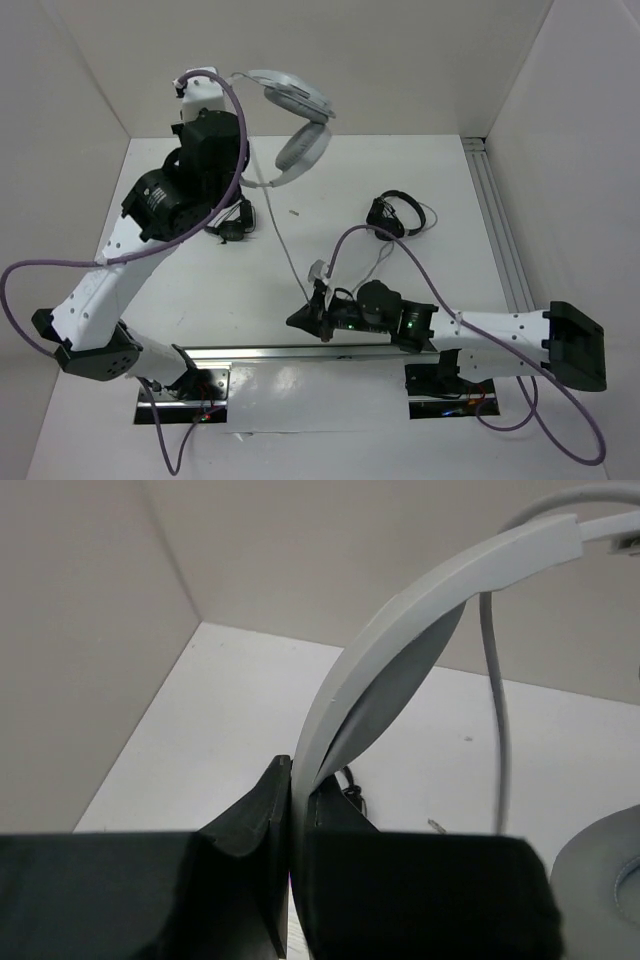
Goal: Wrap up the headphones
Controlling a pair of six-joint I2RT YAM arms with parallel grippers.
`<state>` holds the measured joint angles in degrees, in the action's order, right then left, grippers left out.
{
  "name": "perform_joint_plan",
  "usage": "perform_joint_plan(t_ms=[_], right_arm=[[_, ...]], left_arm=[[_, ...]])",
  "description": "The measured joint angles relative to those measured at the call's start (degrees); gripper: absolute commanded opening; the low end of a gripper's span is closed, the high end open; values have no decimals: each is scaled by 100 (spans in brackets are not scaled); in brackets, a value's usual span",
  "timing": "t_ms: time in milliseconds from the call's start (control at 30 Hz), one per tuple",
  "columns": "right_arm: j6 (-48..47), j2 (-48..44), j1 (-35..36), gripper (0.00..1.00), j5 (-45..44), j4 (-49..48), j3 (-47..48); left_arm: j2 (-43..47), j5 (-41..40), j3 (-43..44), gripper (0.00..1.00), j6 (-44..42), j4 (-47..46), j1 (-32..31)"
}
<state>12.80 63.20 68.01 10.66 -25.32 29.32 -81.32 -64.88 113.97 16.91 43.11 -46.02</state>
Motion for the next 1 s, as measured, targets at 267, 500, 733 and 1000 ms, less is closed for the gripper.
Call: perform_joint_plan(t_ms=[267,500,733,1000], right_arm=[[-297,-210,1023,0,-1204,1635,767],[-870,-227,1060,0,-2691,3386,2273],[-1419,-61,1097,0,-5598,4120,3108],[-2660,-131,942,0,-7138,3355,2944]], left_arm=[[-435,-15,-380,0,881,721,758],[-1609,127,-802,0,2013,2295,1016],[-1587,896,-2608,0,2406,3008,785],[-629,2264,-3630,0,1416,1738,229]])
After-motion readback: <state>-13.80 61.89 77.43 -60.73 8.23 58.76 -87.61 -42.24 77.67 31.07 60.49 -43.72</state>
